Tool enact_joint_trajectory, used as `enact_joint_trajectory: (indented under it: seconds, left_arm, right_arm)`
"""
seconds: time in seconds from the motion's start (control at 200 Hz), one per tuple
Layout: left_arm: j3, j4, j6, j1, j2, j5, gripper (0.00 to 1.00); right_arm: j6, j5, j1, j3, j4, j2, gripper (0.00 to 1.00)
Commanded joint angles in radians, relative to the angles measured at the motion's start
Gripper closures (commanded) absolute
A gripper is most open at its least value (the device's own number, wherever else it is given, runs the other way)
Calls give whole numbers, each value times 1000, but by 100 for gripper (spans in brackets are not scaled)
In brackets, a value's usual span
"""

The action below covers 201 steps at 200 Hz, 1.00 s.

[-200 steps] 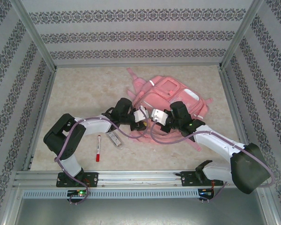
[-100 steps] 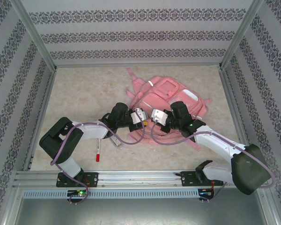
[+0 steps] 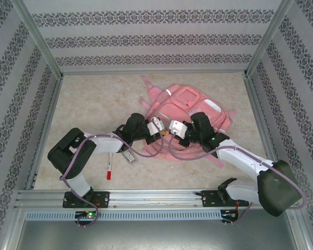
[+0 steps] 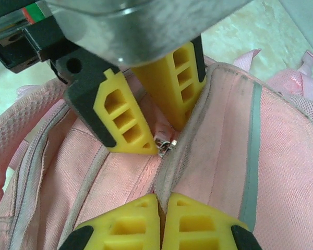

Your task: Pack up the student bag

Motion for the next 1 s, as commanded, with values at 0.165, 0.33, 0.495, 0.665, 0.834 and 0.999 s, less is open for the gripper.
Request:
enact_joint_trajectory:
  seconds: [0.165, 0.33, 0.495, 0.665, 0.834, 0.999]
  left_arm:
    - [12, -28, 50, 5, -30, 26, 100]
    - [40, -184, -89, 151, -70, 78, 100]
    - [36, -205, -165, 301, -93, 175, 100]
    - [68, -269, -135, 314, -102, 238, 100]
    - [63, -301, -129, 249, -133, 257, 100]
    - [59, -317, -139, 159, -151, 221, 100]
  right_arm:
    - [-112, -53, 33, -2, -29, -30, 100]
    - [-257, 112, 52, 1, -121, -9, 100]
    - [-302, 147, 54, 19, -172, 31, 100]
    - [-253, 117, 40, 23, -158, 34, 100]
    - [49, -40, 42, 7, 51, 29, 53]
    - [194, 106, 90, 15, 168, 90, 42]
